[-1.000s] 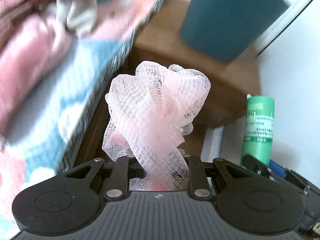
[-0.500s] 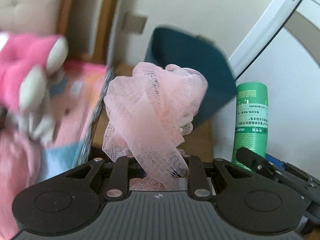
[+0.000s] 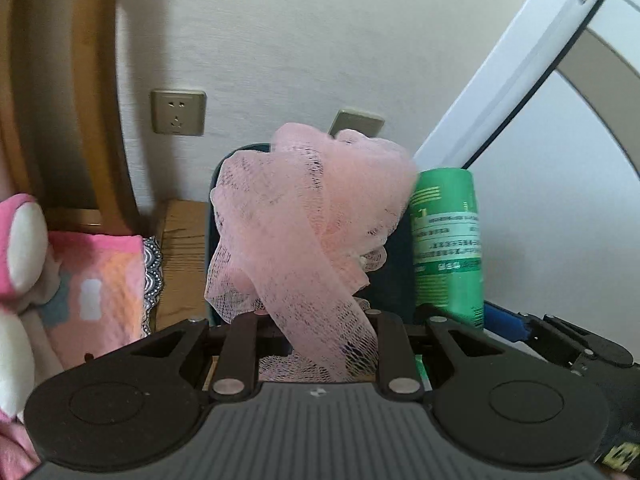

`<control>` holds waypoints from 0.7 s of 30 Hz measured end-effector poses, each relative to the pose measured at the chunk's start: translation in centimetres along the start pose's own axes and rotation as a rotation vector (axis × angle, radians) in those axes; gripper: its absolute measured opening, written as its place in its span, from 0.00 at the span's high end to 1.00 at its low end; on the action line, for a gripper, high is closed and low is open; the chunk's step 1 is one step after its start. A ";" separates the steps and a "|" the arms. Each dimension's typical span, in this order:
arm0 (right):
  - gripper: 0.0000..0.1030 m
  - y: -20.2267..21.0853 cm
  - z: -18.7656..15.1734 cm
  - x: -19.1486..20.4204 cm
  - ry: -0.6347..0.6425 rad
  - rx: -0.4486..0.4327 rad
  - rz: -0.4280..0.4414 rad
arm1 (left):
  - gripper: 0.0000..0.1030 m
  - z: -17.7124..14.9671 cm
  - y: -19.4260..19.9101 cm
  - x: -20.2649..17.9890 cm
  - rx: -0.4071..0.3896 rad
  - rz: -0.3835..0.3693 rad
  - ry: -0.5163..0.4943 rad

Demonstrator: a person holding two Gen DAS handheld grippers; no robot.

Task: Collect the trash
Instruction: 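Lower both items into the teal bin and open both grippers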

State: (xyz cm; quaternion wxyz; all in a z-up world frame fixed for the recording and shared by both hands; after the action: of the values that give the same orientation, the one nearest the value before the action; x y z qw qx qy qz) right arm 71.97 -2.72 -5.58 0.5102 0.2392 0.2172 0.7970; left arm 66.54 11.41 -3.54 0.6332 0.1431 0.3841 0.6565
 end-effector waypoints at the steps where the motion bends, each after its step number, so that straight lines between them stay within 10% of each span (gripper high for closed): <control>1: 0.54 -0.6 -0.3 0.0 0.008 0.011 -0.009 | 0.80 0.1 -0.6 -0.3 0.012 -0.002 -0.008; 21: 0.54 -7.8 -2.5 1.2 0.136 0.193 -0.061 | 0.80 -0.9 -11.0 -0.1 0.214 0.056 -0.233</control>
State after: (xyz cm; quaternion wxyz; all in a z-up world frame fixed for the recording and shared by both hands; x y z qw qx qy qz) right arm 75.51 1.15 -11.95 0.4930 0.2260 0.3344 0.7707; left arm 73.84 9.92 -11.63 0.6359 0.2955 0.3719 0.6082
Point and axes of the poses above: each gripper's, at about its wrist camera, not at the fingertips, and y roughly against the way its jaws point, x to its left, z to its top, the point moved 3 cm from there along -y, roughly the way its jaws point, and after that the axes turned 14 degrees about -x, right-handed, at the moved point
